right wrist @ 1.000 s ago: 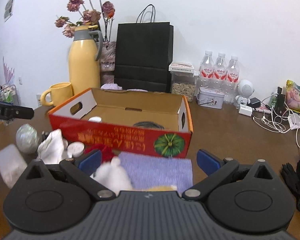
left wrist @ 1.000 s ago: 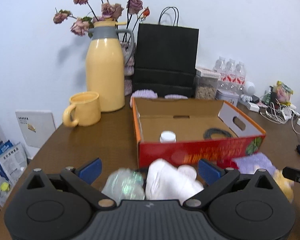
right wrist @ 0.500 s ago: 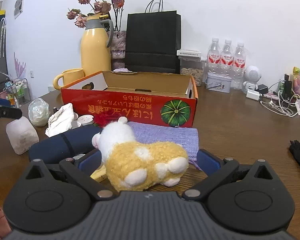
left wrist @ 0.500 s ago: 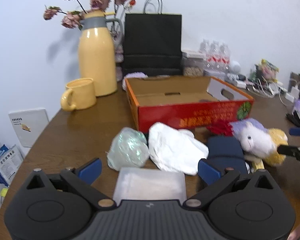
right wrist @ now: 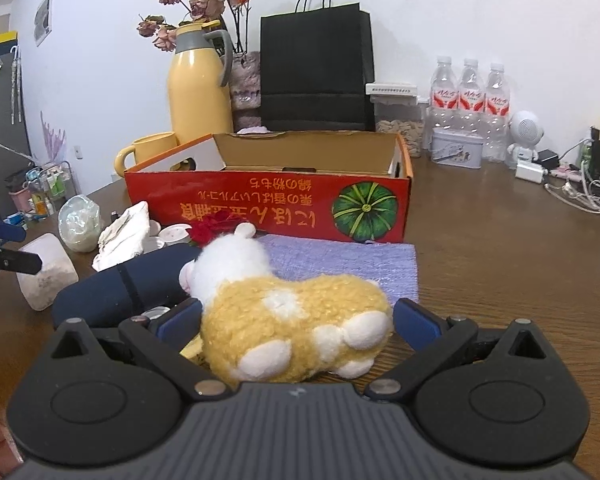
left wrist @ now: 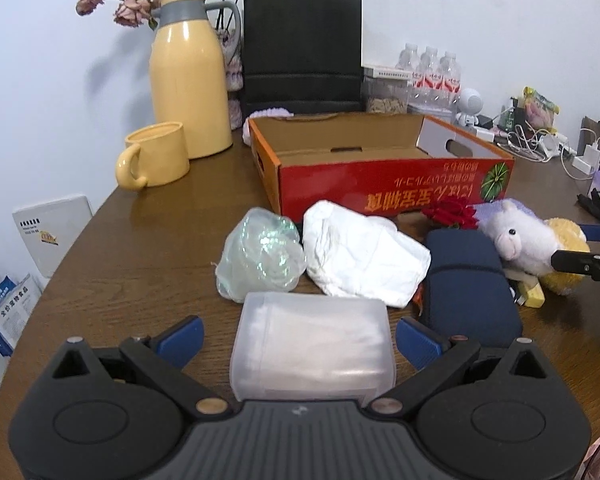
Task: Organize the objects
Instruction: 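Grasp the white plastic container with the left gripper while the right grasps the plush sheep, then carry the container and plush sheep into the box and open both grippers, then withdraw both grippers from the box toward the remaining items, then grasp the yellow block with the right gripper while the left grasps the clear plastic bag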
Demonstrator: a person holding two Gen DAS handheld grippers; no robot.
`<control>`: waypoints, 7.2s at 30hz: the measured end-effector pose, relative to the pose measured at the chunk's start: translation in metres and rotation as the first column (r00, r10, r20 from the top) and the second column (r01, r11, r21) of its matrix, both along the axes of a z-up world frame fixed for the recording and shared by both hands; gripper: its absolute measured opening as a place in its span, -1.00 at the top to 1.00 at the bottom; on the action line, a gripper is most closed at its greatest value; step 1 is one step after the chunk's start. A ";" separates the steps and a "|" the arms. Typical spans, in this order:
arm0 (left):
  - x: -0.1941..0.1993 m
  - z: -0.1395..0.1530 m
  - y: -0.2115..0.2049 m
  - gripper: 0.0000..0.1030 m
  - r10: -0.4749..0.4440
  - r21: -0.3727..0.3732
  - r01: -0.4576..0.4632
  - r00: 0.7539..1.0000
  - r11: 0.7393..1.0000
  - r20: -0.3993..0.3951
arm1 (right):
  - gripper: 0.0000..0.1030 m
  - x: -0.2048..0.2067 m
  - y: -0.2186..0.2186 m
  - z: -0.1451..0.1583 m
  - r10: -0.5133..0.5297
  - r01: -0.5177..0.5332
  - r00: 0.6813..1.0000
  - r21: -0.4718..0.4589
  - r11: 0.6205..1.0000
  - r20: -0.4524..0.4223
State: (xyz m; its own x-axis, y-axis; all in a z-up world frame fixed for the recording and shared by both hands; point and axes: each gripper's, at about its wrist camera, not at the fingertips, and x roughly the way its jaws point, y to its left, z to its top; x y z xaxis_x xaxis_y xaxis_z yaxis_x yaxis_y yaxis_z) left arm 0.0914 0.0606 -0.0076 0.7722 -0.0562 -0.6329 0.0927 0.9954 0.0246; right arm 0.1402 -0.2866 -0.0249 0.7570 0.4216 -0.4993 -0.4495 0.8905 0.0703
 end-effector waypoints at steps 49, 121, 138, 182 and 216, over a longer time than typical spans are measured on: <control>0.025 0.071 -0.046 -0.59 0.023 -0.128 0.015 0.956 0.992 0.291 | -0.65 -0.007 0.038 0.055 -0.039 0.033 0.970 0.028 0.999 0.242; 0.200 0.040 -0.081 -1.00 0.170 -0.140 -0.137 0.950 0.981 0.262 | -1.00 0.145 0.075 0.038 -0.163 0.164 0.977 0.004 0.986 0.141; 0.166 0.052 -0.089 -1.00 0.122 -0.121 -0.087 0.941 0.989 0.316 | -1.00 0.120 0.070 0.044 -0.164 0.169 0.972 -0.015 0.986 0.170; 0.034 0.020 0.020 -1.00 0.212 -0.049 -0.207 0.965 0.977 0.154 | -1.00 -0.021 0.056 0.007 -0.165 0.169 0.985 -0.147 0.975 0.043; 0.057 -0.005 0.044 0.20 0.204 -0.257 -0.186 0.978 0.948 0.043 | 0.41 -0.019 0.054 -0.013 -0.048 0.043 0.997 -0.074 0.996 -0.062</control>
